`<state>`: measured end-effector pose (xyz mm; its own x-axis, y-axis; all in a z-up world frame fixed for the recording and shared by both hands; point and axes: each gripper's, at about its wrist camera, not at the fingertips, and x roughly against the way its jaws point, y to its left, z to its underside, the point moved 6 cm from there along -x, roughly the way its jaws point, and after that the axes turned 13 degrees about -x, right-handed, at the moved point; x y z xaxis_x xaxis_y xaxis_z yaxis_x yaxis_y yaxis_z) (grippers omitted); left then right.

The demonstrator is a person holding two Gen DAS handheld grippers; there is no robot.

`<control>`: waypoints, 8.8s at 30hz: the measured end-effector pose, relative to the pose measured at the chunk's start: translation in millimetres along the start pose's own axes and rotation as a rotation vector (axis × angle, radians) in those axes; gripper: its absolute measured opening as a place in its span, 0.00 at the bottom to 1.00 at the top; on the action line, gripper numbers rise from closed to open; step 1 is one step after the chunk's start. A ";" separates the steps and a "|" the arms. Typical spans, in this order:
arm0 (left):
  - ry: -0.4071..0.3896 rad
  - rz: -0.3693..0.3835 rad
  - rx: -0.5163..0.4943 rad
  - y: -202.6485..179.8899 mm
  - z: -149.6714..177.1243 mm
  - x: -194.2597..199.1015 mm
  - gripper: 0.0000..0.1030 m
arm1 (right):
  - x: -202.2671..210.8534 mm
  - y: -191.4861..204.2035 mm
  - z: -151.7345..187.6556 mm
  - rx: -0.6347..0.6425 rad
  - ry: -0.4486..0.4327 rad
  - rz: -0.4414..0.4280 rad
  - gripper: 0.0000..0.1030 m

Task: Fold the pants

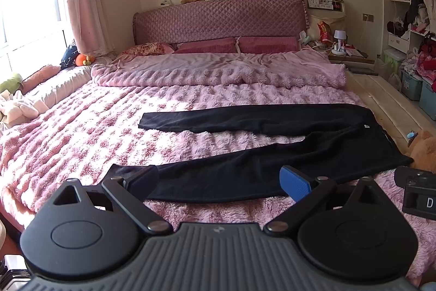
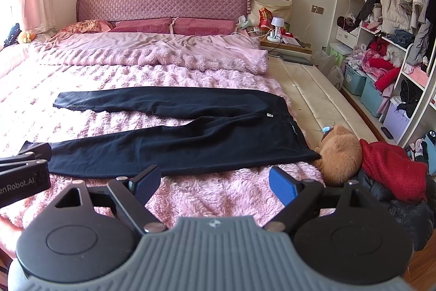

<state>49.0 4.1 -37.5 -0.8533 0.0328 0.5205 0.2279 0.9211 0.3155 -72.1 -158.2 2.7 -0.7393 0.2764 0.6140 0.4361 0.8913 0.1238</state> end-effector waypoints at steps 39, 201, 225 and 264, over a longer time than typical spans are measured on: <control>-0.009 0.057 -0.034 -0.9 5.6 -19.2 1.00 | 1.5 -10.5 -15.8 -0.036 -0.133 -0.022 0.80; 0.071 -0.143 -0.152 259.1 -17.0 -528.9 0.07 | -620.6 -103.0 -157.5 1.020 0.037 0.317 0.00; 0.176 -0.072 -0.413 241.9 5.0 -505.9 0.31 | -584.1 -106.9 -161.0 0.982 0.019 0.304 0.00; 0.182 0.138 -0.721 204.5 -1.9 -560.2 0.50 | -586.6 -108.2 -158.7 1.007 -0.008 0.336 0.00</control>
<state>574.4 173.3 -263.0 -0.7183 0.0072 0.6957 0.6306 0.4292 0.6466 395.8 -473.8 -247.2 -0.6644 0.5632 0.4914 -0.0047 0.6543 -0.7563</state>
